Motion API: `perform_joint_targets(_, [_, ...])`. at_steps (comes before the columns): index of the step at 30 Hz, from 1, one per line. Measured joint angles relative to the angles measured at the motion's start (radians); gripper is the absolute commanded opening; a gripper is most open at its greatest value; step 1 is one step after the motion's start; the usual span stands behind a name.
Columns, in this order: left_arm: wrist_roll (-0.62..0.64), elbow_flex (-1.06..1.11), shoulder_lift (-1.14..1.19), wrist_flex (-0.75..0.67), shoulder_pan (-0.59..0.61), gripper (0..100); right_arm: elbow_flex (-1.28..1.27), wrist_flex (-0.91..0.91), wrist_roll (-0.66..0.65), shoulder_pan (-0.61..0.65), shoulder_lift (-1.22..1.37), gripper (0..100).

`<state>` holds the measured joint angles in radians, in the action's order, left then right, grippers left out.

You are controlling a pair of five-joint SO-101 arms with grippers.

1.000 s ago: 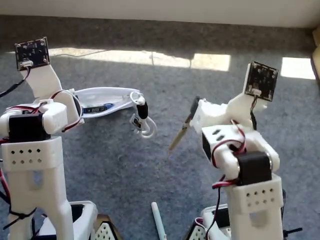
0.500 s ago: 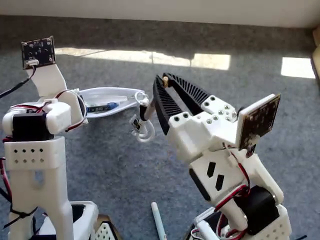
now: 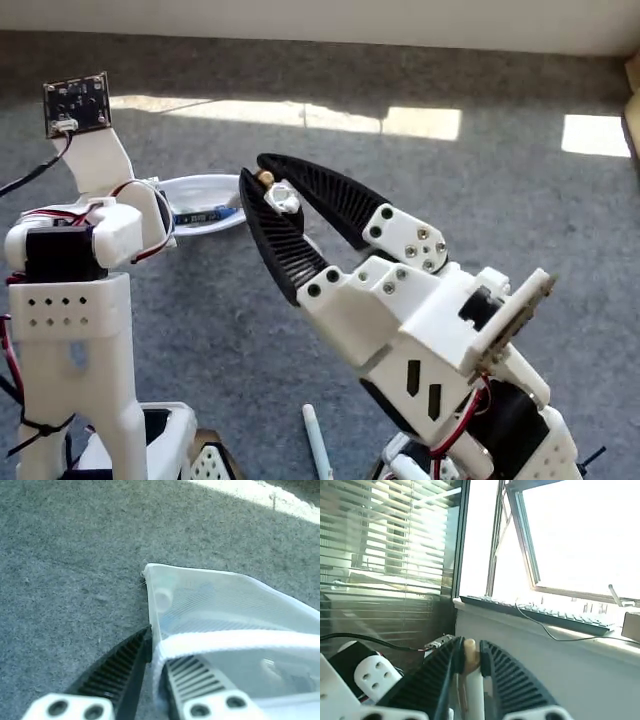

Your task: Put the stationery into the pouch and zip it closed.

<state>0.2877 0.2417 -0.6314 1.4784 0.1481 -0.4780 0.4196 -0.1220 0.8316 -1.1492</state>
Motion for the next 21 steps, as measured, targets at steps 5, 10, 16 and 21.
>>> perform_joint_targets(5, [0.000, 0.000, 0.000, 0.000, 0.000, 1, 0.000, -0.057, -0.008, 0.000, 0.072, 0.3])
perform_joint_targets(10, [0.000, 0.000, 0.000, 0.000, 0.000, 1, 0.000, -0.074, -0.008, 0.002, 0.164, 0.3])
perform_joint_targets(16, [0.000, 0.000, 0.000, 0.000, 0.000, 1, -0.034, -0.075, -0.051, 0.003, 0.167, 0.3])
perform_joint_targets(21, [0.000, 0.000, 0.000, 0.000, 0.000, 1, -0.146, -0.075, -0.164, 0.003, 0.169, 0.3])
